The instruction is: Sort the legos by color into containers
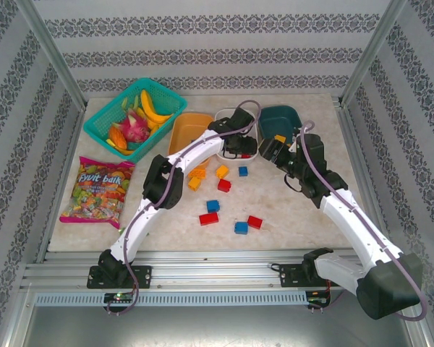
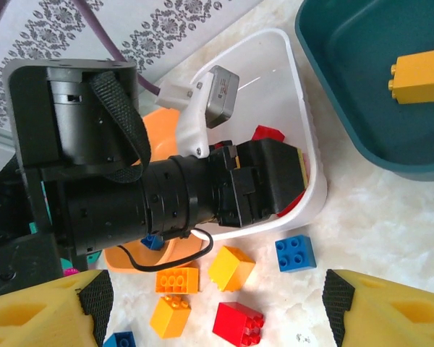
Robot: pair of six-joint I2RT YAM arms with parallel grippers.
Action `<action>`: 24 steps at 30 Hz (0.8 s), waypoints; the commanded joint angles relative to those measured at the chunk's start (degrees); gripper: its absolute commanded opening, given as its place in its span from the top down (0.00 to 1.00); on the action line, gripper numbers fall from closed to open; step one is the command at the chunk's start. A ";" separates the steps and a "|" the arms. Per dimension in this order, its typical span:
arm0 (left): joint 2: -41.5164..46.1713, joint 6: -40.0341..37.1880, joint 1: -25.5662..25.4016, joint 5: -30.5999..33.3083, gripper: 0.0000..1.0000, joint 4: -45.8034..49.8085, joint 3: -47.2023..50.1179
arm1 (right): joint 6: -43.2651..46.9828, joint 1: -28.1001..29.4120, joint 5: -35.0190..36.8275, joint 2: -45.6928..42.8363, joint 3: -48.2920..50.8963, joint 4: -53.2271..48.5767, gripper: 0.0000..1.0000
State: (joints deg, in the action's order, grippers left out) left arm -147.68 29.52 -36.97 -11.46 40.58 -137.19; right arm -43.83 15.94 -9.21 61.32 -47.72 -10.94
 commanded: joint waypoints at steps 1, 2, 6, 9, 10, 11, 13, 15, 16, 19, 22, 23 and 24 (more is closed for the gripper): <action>0.38 0.98 0.85 -1.62 0.42 -1.20 -1.73 | -0.59 -0.29 -1.67 -1.14 0.62 -0.29 0.21; 0.99 1.22 0.92 -1.55 0.39 -1.16 -1.76 | -0.03 -0.23 -1.91 -0.91 0.33 -0.72 0.21; 4.09 2.14 0.93 -0.56 0.34 0.11 -1.78 | 2.51 -0.16 -1.76 -0.77 -0.94 -2.89 0.21; 7.88 3.13 1.02 0.94 0.33 2.16 -0.96 | 4.69 -0.08 -2.21 -1.58 -1.43 -3.09 0.21; 9.64 3.59 1.02 1.47 0.32 2.68 -0.18 | 5.53 -0.23 -2.36 -1.75 -1.75 -3.49 0.21; 11.35 4.14 1.11 2.04 0.32 3.37 0.85 | 6.66 -0.13 -2.47 -2.13 -2.33 -4.22 0.22; 14.74 4.86 1.11 3.20 0.31 4.27 3.16 | 8.40 -0.12 -2.71 -2.64 -3.43 -5.51 0.21; 19.02 6.18 1.11 4.55 0.31 4.76 7.20 | 10.35 -0.04 -3.48 -3.43 -4.41 -6.33 0.21; 21.60 6.92 1.20 5.27 0.31 4.78 9.74 | 11.36 -0.02 -4.09 -3.72 -4.96 -6.87 0.21; 29.05 8.98 1.48 8.23 0.30 6.32 17.88 | 15.55 1.57 -7.23 -4.02 -6.46 -7.99 0.21; 37.16 11.21 1.98 10.12 0.28 6.26 28.60 | 19.23 4.97 -10.64 -3.06 -7.12 -9.38 0.21; 39.74 11.78 2.23 10.36 0.28 6.19 32.22 | 20.06 6.58 -11.02 -2.80 -7.16 -10.01 0.21; 41.83 12.10 2.34 10.65 0.28 6.41 35.08 | 20.67 8.17 -11.04 -2.68 -6.91 -10.11 0.21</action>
State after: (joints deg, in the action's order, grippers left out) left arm -108.81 38.46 -35.83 -4.03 43.66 -108.40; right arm -28.25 21.28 -16.51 58.22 -53.76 -18.46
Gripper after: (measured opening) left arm 0.724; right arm 0.785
